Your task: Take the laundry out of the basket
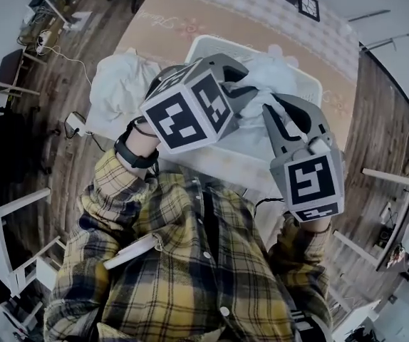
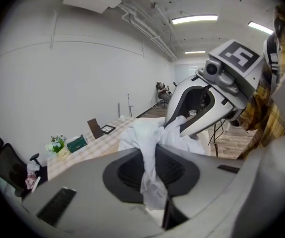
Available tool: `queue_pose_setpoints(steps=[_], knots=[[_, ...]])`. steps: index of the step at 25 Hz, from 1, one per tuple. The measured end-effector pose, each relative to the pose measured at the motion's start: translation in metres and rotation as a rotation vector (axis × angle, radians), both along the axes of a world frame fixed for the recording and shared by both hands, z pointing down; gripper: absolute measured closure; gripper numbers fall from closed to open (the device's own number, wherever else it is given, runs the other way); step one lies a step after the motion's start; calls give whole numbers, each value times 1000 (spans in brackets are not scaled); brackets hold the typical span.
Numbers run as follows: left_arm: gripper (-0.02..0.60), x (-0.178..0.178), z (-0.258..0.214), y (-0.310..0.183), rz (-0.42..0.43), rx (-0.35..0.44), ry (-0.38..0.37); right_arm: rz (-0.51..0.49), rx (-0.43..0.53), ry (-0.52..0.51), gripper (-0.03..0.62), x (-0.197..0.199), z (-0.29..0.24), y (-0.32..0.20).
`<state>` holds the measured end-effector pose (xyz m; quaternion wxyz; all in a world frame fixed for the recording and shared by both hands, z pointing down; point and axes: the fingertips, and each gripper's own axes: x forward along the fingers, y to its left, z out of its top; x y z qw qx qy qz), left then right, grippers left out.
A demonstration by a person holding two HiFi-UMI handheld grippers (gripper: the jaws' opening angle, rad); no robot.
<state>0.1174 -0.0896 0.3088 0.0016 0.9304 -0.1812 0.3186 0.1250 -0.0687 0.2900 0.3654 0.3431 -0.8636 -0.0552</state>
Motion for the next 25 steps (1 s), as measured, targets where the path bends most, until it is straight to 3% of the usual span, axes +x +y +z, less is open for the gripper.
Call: queue_pose_setpoints(steps=[9,18,25], knots=[[503,-79,-39,1,-64,89,35,-26,51,-82,517,-74,-35,2],[503,-180,-75,-13,-108,138,92,-61,115,-84,517,-171,-69,-15],[503,-252,-76,-27,-139,155,93,-83,132,-88,517,-242,-70,-30]])
